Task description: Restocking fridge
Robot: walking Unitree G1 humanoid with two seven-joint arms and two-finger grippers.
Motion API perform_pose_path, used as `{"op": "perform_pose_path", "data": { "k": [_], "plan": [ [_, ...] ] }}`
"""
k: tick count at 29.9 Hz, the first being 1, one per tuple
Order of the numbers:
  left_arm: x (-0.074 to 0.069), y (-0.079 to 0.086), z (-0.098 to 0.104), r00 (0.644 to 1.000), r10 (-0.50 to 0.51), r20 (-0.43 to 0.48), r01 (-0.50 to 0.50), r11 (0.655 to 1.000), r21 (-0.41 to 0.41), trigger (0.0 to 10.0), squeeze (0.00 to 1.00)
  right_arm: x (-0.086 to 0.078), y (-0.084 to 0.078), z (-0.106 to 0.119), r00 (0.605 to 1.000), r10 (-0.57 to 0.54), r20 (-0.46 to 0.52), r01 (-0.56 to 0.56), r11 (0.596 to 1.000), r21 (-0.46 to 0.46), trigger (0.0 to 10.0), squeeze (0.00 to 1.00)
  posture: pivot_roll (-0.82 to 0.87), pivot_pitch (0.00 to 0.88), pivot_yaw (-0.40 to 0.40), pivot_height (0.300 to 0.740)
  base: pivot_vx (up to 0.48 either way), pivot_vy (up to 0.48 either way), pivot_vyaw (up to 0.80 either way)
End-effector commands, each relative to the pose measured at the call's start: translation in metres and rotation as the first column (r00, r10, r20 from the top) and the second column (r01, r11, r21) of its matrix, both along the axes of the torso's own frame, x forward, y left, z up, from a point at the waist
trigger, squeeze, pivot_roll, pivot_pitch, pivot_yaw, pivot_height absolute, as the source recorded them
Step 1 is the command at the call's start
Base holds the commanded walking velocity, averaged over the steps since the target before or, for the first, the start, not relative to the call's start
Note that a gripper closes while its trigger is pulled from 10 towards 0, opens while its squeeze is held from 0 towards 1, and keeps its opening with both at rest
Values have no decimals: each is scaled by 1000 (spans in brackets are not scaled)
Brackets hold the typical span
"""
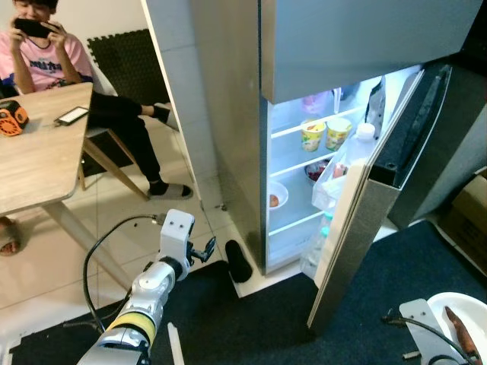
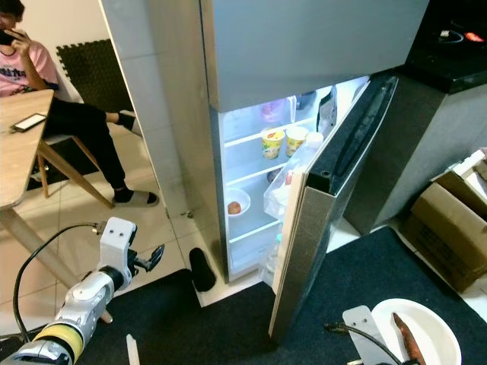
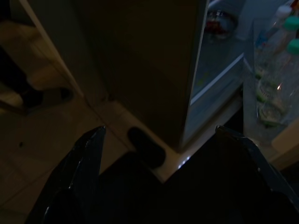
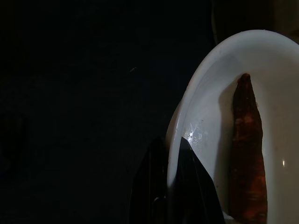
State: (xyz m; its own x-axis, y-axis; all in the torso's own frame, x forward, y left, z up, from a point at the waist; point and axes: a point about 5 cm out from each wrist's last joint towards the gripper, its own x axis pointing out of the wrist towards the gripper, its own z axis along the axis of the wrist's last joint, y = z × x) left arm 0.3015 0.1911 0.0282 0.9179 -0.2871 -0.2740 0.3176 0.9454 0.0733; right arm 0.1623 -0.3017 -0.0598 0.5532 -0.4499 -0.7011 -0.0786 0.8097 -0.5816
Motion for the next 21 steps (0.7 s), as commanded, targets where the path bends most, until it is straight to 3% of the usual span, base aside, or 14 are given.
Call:
{"op": "perform_pose_path", "data": {
  "k": [1,4,5,6,7,9,11,15,16,19,21],
  "plan": [
    [-7,-3,-10,999,8,-35,-8,1000,0,10000,0,3,2,0,1000,0,4,0,1000,7,10000,0,-46,24,13,740,0,0,0],
    [-25,5,-32,988,65,-143,-63,998,18,10000,0,2,4,-2,1000,2,-5,-2,1000,14,10000,0,-44,20,11,740,0,0,0],
    [-25,5,-32,988,65,-143,-63,998,18,10000,0,2,4,-2,1000,2,-5,-2,1000,14,10000,0,-44,20,11,740,0,0,0],
    [-40,11,-46,971,95,-221,-86,995,50,10000,0,2,6,-2,1000,4,-6,-4,1000,18,10000,0,-49,8,12,740,0,0,0],
    [-40,11,-46,971,95,-221,-86,995,50,10000,0,2,6,-2,1000,4,-6,-4,1000,18,10000,0,-49,8,12,740,0,0,0],
    [-75,26,-74,905,192,-379,-168,981,95,10000,0,4,9,-3,1000,8,-8,-8,1000,27,10000,0,-51,5,10,740,0,0,0],
    [-114,41,-97,808,300,-507,-276,953,123,10000,0,3,12,-4,1000,16,-19,-15,999,38,10000,0,-43,9,8,740,0,0,0],
    [-162,53,-116,685,392,-614,-385,910,151,10000,0,0,16,-8,998,31,-47,-29,999,45,10000,0,-32,26,14,740,0,0,0],
    [-162,53,-116,685,392,-614,-385,910,151,10000,0,0,16,-8,998,31,-47,-29,999,45,10000,0,-32,26,14,740,0,0,0],
    [-180,60,-121,613,454,-647,-466,869,168,10000,0,-2,15,-9,998,19,-62,-15,998,53,10000,0,-30,24,21,740,0,0,0],
    [-184,62,-122,594,470,-653,-488,856,172,10000,0,-3,15,-9,998,16,-68,-12,998,54,10000,0,-26,5,17,740,0,0,0]
  ]
}}
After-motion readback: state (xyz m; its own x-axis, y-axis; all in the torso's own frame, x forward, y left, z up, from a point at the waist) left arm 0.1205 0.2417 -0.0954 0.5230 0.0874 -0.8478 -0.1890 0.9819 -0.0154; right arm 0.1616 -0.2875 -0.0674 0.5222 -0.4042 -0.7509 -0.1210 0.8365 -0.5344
